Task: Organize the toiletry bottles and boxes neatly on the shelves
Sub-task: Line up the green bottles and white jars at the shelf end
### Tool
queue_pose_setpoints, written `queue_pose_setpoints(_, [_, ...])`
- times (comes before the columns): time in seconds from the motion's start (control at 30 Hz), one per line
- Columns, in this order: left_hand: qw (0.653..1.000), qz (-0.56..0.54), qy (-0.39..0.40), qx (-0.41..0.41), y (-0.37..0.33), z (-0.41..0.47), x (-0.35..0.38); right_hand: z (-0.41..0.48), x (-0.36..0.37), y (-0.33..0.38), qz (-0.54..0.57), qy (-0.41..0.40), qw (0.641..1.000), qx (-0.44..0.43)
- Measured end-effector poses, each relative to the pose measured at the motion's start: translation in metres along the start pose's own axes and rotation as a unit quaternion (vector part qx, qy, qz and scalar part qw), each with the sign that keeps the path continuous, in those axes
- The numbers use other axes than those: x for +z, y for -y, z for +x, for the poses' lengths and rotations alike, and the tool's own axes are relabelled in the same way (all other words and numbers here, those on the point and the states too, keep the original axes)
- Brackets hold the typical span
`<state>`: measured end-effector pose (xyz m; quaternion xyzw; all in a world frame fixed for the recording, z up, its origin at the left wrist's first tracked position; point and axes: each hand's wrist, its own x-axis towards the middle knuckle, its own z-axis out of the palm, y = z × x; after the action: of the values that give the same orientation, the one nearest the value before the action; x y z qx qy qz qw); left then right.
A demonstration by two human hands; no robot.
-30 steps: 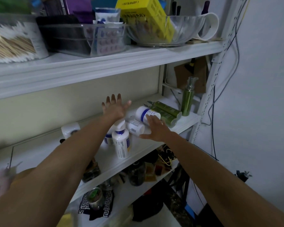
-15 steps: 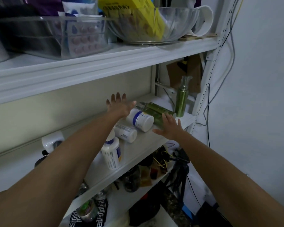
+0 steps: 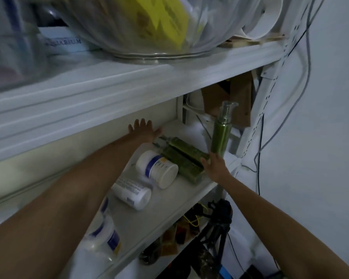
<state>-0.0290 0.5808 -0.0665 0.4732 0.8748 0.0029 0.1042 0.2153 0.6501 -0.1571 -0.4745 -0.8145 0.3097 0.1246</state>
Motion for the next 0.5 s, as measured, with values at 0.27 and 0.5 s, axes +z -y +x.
queue_pose_setpoints(0.27, [0.996,0.023,0.086,0.019,-0.018,0.065,0.027,0.013,0.015,-0.029,0.193,-0.069,0.977,0.062])
queue_pose_setpoints(0.5, [0.99,-0.046,0.132,-0.016,-0.044,0.103,0.054,0.034,0.015,-0.033,0.314,-0.074,0.94,0.111])
